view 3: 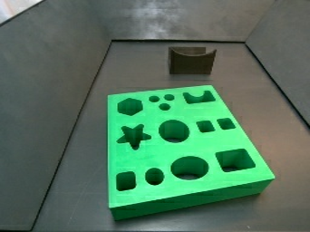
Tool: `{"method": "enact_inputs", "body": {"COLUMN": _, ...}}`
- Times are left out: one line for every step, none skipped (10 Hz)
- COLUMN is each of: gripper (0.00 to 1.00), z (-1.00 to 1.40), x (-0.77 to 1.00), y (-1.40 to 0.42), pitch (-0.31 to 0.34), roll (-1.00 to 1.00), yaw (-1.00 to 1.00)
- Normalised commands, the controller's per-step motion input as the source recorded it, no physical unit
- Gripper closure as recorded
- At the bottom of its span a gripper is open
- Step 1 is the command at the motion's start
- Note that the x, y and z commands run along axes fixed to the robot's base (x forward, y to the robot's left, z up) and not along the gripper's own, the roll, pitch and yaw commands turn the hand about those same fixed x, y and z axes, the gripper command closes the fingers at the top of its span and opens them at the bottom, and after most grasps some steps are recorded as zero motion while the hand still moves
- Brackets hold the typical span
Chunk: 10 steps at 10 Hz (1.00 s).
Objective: Pick up the star object. Move up. Move to above the board. Insert the star object.
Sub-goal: Move to above the board, then insert the star object.
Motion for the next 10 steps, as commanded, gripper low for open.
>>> {"method": "enact_inputs", "body": {"gripper": 1.0, "z": 0.01, "x": 0.0, "y": -1.0, "pitch": 0.007, "roll": -0.01, "yaw": 0.01}}
{"method": "enact_inputs", "body": {"gripper": 1.0, "z": 0.01, "x": 0.02, "y": -1.0, "pitch": 0.012, "roll": 0.0, "yaw": 0.01}}
{"method": "enact_inputs", "body": {"gripper": 1.0, "z": 0.01, "x": 0.04, "y": -1.0, "pitch": 0.02, "roll": 0.0, "yaw": 0.01}}
{"method": "enact_inputs", "body": {"gripper": 1.0, "z": 0.01, "x": 0.06, "y": -1.0, "pitch": 0.026, "roll": -0.01, "yaw": 0.01}}
{"method": "enact_inputs", "body": {"gripper": 1.0, "z": 0.01, "x": 0.07, "y": -0.67, "pitch": 0.036, "roll": 0.0, "yaw": 0.01}}
{"method": "enact_inputs", "body": {"gripper": 1.0, "z": 0.01, "x": 0.05, "y": -0.36, "pitch": 0.043, "roll": 0.0, "yaw": 0.01}}
{"method": "enact_inputs", "body": {"gripper": 1.0, "z": 0.01, "x": 0.05, "y": -0.19, "pitch": 0.047, "roll": 0.01, "yaw": 0.01}}
{"method": "enact_inputs", "body": {"gripper": 1.0, "z": -0.18, "x": -0.1, "y": -0.12, "pitch": -0.127, "roll": 0.0, "yaw": 0.02}}
{"method": "enact_inputs", "body": {"gripper": 1.0, "z": -0.24, "x": -0.17, "y": -0.21, "pitch": -0.139, "roll": 0.0, "yaw": 0.03}}
{"method": "enact_inputs", "body": {"gripper": 1.0, "z": -0.34, "x": -0.18, "y": -0.33, "pitch": -0.167, "roll": 0.0, "yaw": 0.0}}
